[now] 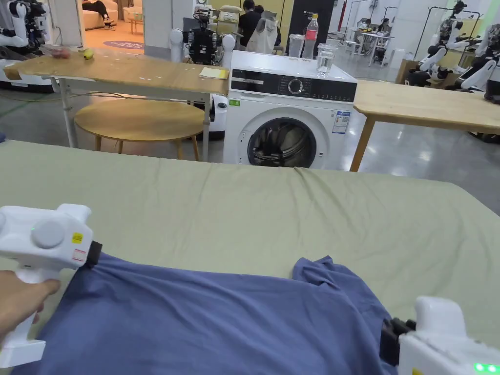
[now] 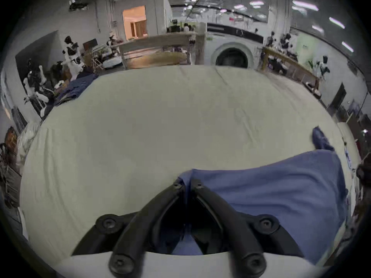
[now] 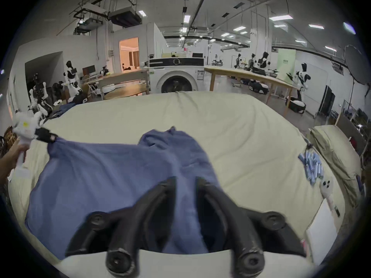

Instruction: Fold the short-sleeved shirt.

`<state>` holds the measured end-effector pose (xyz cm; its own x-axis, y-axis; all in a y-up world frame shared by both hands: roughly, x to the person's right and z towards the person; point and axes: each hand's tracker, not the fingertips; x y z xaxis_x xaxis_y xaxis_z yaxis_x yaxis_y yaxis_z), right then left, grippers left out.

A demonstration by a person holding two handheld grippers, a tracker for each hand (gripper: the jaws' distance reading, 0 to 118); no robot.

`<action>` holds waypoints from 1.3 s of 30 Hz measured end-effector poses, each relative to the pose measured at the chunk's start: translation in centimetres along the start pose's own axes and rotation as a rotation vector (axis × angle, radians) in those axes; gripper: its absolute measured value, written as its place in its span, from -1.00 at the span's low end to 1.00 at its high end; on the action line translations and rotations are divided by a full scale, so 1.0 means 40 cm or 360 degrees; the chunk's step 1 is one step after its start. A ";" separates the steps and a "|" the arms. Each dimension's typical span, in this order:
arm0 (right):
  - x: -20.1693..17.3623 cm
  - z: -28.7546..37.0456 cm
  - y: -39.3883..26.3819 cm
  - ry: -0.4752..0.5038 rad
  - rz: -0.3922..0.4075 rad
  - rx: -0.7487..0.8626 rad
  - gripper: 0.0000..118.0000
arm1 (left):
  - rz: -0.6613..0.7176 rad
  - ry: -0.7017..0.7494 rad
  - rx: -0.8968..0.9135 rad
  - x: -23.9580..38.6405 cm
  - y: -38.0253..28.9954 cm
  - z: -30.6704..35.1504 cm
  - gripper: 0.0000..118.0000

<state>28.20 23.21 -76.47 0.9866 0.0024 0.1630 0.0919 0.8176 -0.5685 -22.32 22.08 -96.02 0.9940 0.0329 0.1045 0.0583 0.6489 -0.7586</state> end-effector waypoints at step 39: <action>0.152 0.154 0.324 0.0075 -0.0018 0.0253 -1.00 | 0.0080 -0.0001 0.0509 -0.041 -0.076 0.573 -1.00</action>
<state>34.55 37.35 -77.89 0.9912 -0.0314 0.1284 0.0843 0.8982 -0.4313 -26.27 37.49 -79.15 0.9948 0.0710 0.0725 -0.0228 0.8526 -0.5221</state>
